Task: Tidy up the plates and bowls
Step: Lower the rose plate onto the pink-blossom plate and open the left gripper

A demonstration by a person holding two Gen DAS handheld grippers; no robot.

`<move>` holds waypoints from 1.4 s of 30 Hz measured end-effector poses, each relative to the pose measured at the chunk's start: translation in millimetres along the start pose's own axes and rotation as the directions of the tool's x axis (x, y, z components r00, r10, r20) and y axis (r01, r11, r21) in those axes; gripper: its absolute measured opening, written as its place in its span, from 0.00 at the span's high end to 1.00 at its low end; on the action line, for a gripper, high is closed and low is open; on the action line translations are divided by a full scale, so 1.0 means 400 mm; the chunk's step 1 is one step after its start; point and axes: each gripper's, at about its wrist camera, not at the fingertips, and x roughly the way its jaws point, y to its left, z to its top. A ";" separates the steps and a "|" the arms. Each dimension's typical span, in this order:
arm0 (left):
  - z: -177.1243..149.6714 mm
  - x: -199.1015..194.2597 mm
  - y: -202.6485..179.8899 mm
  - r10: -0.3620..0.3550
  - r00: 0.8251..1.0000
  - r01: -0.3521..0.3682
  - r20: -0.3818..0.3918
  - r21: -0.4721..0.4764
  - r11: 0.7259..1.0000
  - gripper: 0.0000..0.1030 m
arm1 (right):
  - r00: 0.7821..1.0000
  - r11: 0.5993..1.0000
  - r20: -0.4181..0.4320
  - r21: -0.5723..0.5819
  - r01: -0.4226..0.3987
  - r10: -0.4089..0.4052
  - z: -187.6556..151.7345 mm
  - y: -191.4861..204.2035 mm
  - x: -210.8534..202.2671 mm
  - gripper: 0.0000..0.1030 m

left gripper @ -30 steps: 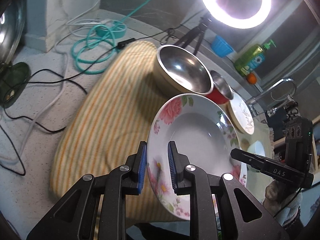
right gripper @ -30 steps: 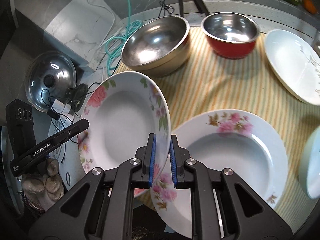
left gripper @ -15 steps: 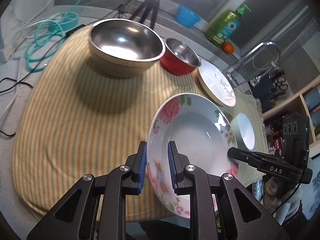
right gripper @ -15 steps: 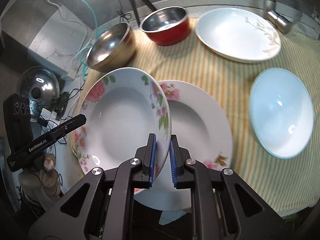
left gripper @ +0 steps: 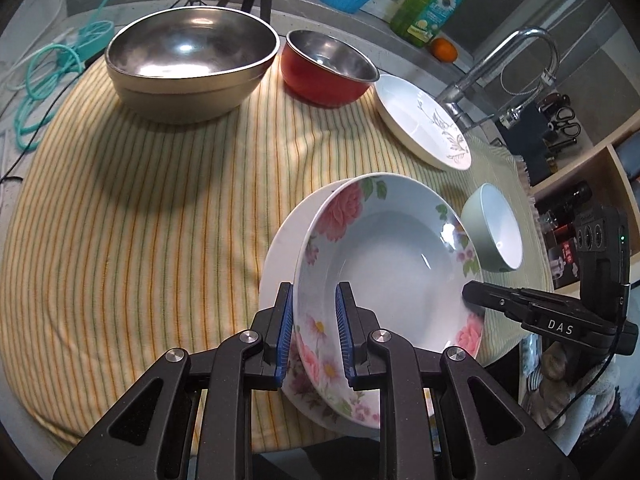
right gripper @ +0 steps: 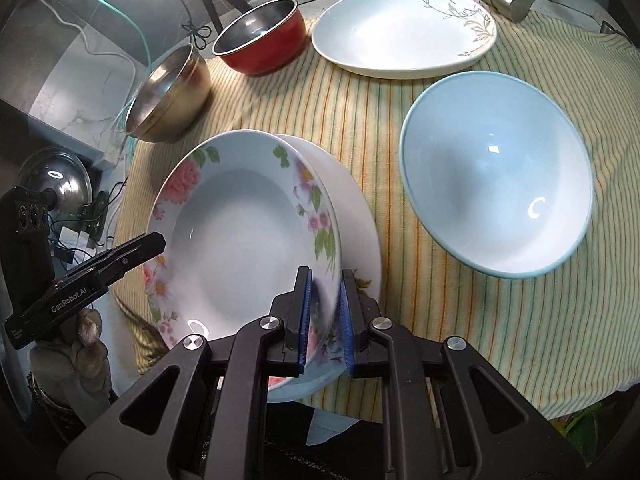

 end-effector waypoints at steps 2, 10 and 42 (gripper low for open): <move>0.001 0.006 -0.004 0.010 1.000 -0.010 -0.004 0.010 1.000 0.82 | 1.000 1.000 -0.004 -0.002 0.002 -0.002 0.001 -0.001 0.003 0.87; 0.001 0.023 -0.012 0.044 0.999 -0.043 -0.018 0.030 0.999 0.82 | 1.000 1.000 -0.010 -0.024 0.020 -0.020 0.005 0.006 0.009 0.87; 0.007 0.031 -0.039 0.131 0.991 -0.127 -0.025 0.110 0.986 0.82 | 0.974 0.933 0.013 -0.283 0.221 -0.227 -0.012 0.102 0.020 0.69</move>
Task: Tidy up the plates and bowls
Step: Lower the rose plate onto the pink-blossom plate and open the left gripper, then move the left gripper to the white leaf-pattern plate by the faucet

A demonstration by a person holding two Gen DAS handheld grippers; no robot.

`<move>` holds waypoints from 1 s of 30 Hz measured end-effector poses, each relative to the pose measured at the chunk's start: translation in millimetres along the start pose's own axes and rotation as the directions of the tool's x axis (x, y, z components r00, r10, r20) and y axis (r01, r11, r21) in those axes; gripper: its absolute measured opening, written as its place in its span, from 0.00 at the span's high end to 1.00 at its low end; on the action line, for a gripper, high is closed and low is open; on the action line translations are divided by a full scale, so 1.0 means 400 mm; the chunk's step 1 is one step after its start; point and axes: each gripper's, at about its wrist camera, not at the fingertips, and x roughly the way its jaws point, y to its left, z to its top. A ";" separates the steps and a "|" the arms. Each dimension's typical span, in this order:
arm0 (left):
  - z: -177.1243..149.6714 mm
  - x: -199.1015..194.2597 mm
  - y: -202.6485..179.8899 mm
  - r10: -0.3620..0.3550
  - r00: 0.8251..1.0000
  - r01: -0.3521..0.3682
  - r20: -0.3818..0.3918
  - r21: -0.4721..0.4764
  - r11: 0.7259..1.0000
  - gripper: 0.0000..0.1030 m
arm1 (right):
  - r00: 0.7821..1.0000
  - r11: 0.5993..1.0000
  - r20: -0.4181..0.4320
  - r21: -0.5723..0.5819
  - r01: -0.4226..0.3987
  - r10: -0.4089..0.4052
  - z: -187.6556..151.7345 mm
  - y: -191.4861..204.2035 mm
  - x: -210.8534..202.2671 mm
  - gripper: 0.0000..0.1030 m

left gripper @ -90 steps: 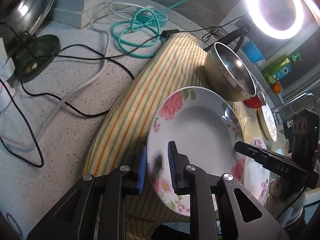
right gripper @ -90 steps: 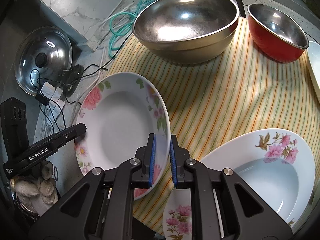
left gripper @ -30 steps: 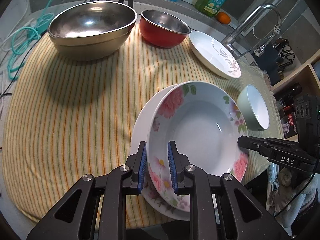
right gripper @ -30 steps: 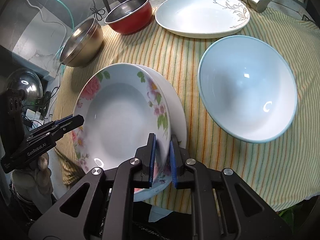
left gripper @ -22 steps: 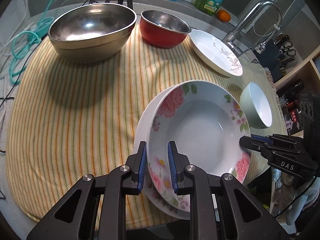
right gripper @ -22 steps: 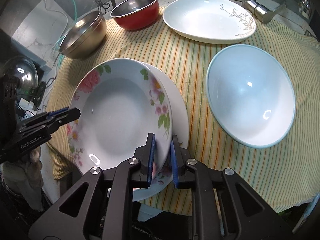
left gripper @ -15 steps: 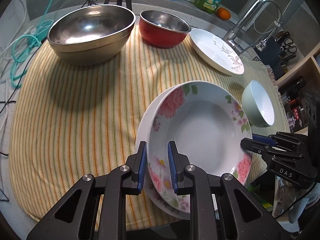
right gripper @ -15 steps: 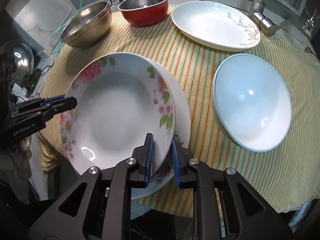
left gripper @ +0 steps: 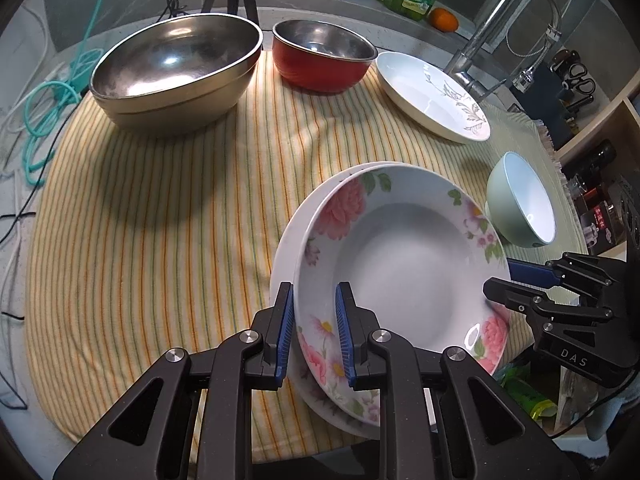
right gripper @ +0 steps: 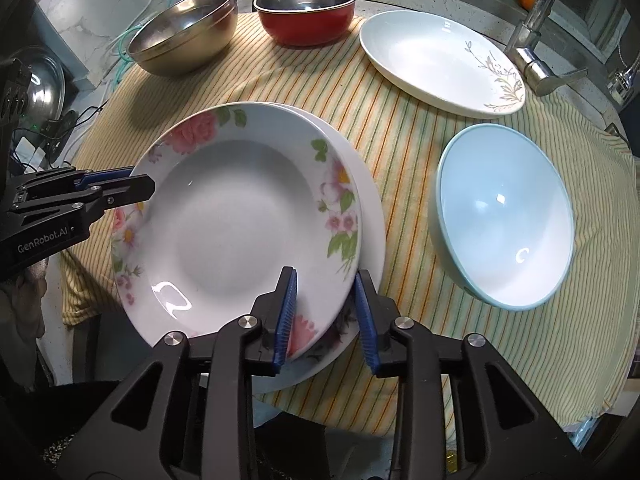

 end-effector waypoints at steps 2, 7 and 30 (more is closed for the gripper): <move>0.001 0.001 0.000 0.000 1.000 0.000 0.000 -0.003 1.000 0.82 | 1.000 1.000 0.002 0.005 -0.013 0.013 0.000 -0.006 -0.001 0.69; 0.003 0.003 -0.001 0.006 1.000 -0.006 0.001 -0.010 1.000 0.82 | 0.999 1.000 0.026 0.007 -0.028 0.028 0.002 -0.012 -0.015 0.68; 0.115 -0.075 -0.068 -0.046 0.982 0.077 0.181 -0.168 0.983 0.81 | 0.947 0.973 0.279 0.115 -0.198 0.160 0.063 -0.304 -0.232 0.53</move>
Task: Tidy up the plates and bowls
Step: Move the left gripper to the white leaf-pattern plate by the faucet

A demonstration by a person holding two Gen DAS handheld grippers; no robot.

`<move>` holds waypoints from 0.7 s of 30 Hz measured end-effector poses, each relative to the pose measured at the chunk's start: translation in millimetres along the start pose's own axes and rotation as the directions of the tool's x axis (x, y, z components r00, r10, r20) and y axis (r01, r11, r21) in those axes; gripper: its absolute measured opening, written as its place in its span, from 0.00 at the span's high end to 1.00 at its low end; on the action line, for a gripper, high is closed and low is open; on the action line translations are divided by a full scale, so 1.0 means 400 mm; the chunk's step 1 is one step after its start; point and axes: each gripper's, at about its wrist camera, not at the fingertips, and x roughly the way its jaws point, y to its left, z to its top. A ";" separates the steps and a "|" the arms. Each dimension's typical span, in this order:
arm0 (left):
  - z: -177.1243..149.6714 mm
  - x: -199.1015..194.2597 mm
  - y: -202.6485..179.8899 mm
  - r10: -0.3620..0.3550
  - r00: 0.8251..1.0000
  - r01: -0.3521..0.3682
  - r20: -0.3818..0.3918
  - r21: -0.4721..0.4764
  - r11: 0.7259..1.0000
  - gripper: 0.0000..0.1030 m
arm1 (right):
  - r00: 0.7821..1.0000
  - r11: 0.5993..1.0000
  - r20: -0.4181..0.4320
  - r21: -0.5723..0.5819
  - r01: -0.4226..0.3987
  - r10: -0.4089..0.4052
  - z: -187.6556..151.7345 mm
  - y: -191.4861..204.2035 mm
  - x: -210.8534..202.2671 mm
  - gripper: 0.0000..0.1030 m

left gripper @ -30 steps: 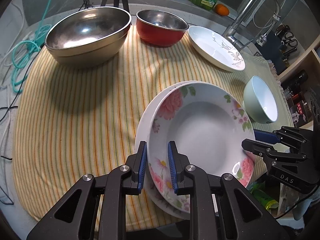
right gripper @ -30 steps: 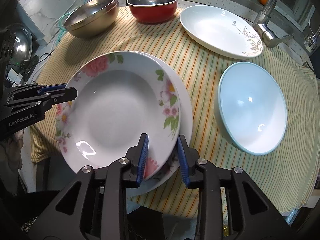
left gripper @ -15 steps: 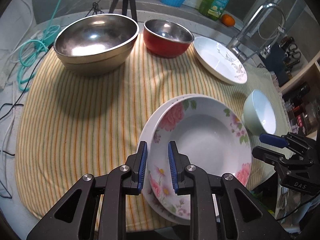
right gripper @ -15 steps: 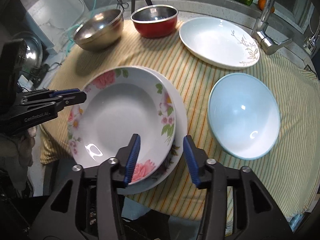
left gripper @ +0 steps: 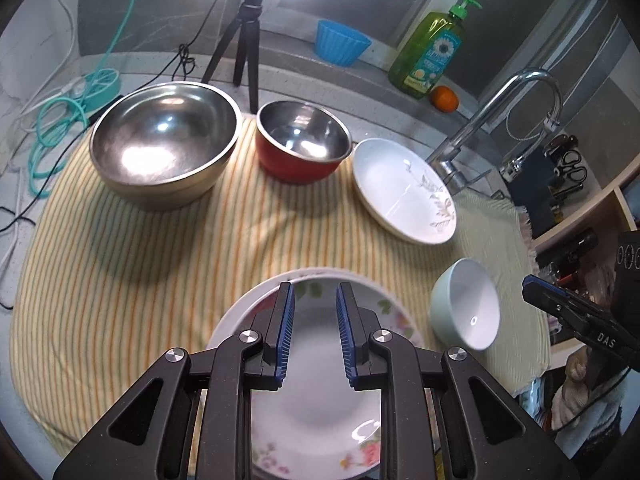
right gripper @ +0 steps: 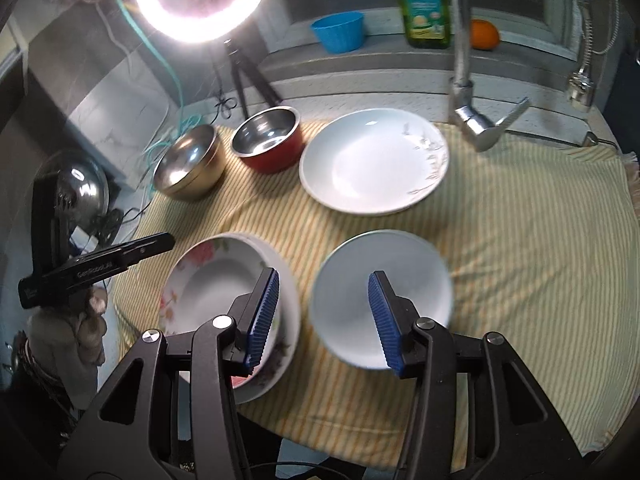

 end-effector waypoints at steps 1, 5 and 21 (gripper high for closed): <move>0.006 0.001 -0.004 -0.004 1.000 0.004 0.001 0.001 1.000 0.81 | 1.000 1.000 0.007 0.012 0.003 -0.003 0.009 -0.012 -0.004 0.53; 0.033 0.017 -0.015 -0.032 0.999 0.032 -0.004 0.017 0.999 0.81 | 0.999 0.998 0.041 0.067 0.010 -0.012 0.038 -0.060 -0.018 0.53; 0.111 0.133 -0.067 -0.095 0.993 0.099 -0.077 0.047 0.994 0.81 | 0.997 0.980 0.016 0.188 0.066 -0.071 0.121 -0.197 0.066 0.53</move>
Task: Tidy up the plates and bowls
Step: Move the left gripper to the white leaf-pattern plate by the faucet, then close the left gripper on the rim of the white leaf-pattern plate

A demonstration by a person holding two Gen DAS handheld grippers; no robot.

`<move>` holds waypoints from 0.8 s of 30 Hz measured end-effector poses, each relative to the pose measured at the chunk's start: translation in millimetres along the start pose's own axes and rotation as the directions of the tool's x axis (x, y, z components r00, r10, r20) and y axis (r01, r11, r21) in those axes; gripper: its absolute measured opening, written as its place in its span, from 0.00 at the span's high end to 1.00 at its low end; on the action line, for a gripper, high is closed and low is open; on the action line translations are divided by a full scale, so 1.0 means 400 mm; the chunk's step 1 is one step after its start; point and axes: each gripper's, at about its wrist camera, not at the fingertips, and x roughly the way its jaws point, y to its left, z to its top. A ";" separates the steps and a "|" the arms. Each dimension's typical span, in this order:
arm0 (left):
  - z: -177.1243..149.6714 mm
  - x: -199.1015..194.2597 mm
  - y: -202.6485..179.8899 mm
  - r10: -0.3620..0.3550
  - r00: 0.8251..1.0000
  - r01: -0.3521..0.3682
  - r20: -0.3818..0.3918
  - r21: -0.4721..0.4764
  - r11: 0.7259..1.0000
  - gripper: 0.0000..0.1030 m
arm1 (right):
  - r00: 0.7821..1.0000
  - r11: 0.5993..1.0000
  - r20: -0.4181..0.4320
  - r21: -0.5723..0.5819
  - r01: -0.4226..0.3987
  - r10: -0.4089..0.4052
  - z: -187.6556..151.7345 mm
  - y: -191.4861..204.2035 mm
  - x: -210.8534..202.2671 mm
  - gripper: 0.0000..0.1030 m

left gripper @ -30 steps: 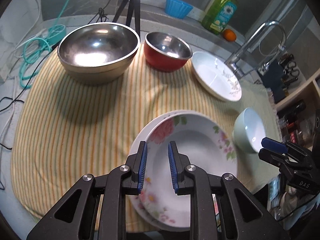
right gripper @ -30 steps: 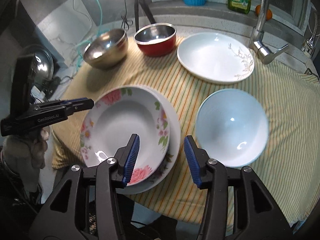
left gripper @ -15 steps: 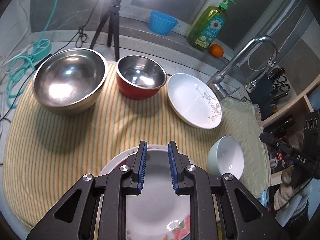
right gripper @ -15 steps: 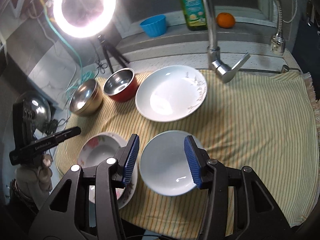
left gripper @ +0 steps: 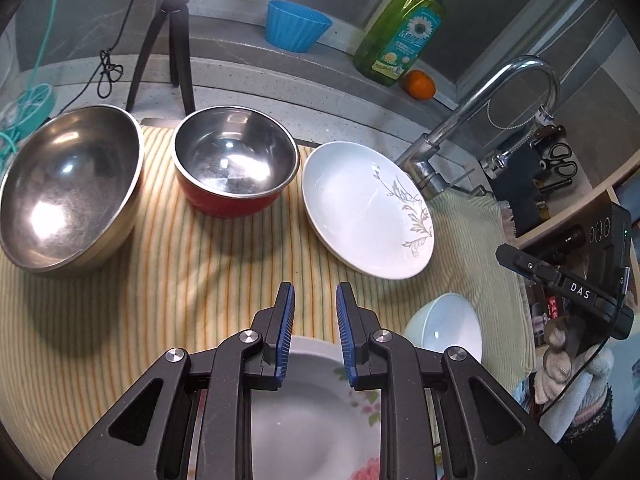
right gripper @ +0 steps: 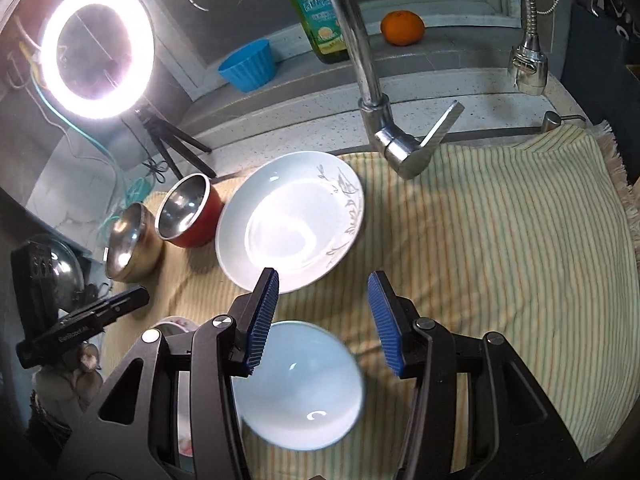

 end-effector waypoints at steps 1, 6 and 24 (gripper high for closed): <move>0.005 0.009 -0.003 0.004 1.000 -0.004 0.002 -0.009 1.000 0.81 | 1.000 1.000 -0.007 -0.005 -0.002 0.002 0.009 -0.008 0.012 0.53; 0.028 0.058 -0.009 0.029 1.000 -0.028 0.013 -0.074 0.997 0.81 | 0.999 1.000 -0.041 -0.024 -0.012 0.011 0.058 -0.055 0.073 0.53; 0.091 0.211 -0.036 0.127 0.992 -0.123 0.011 -0.188 0.974 0.81 | 0.980 0.986 -0.171 -0.106 -0.125 0.106 0.164 -0.118 0.255 0.63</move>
